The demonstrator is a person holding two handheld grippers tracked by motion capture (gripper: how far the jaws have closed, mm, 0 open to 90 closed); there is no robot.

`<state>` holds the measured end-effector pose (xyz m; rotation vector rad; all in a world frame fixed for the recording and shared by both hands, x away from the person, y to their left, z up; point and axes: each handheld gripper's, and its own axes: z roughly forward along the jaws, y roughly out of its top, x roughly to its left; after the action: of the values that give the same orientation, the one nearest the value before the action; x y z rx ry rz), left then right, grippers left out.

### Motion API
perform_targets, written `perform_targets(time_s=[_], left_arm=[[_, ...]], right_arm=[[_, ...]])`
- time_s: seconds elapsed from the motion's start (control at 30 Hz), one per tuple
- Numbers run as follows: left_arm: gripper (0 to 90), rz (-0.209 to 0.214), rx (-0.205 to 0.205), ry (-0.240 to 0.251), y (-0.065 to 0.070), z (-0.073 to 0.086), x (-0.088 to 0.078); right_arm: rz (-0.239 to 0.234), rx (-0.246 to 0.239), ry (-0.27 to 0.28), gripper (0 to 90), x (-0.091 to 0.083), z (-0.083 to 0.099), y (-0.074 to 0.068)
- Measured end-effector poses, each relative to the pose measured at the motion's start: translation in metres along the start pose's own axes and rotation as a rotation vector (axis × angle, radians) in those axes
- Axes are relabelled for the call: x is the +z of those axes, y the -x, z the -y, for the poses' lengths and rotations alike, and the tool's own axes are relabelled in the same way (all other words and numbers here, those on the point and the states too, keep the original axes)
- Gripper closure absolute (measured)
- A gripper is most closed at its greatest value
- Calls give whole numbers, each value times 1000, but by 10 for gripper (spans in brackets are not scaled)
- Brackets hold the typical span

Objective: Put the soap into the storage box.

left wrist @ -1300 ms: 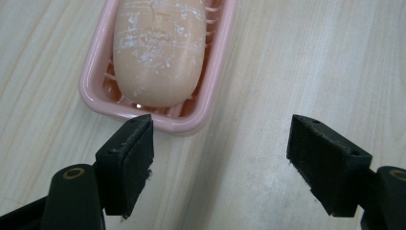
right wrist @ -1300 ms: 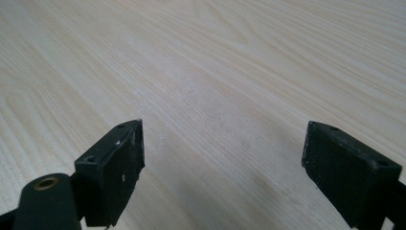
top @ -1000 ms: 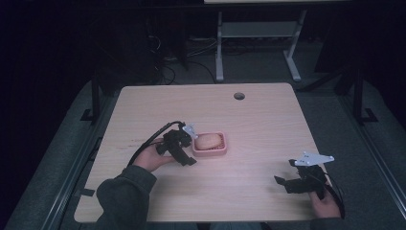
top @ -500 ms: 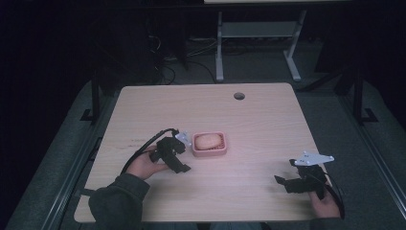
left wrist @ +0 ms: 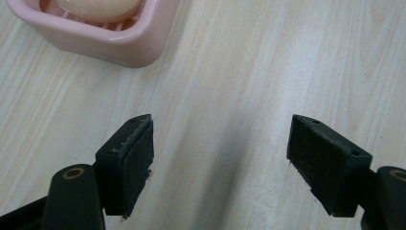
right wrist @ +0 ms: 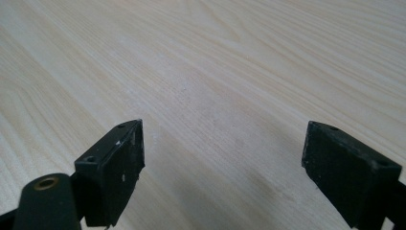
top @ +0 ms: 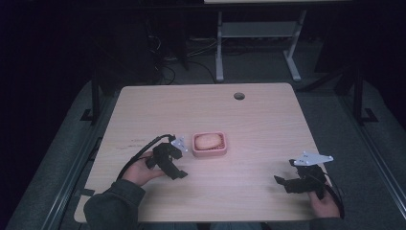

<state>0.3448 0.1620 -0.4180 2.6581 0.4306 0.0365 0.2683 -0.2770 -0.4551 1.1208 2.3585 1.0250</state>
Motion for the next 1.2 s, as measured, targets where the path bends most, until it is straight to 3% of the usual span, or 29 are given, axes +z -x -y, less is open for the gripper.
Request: perform_targets(time_s=[0.6, 1.2], left_arm=[[239, 4, -9, 7, 14, 18, -4], [235, -2, -46, 4, 25, 54, -9]], right_arm=[[1, 4, -1, 141, 0, 0, 0], [0, -6, -16, 141, 2, 0, -1]])
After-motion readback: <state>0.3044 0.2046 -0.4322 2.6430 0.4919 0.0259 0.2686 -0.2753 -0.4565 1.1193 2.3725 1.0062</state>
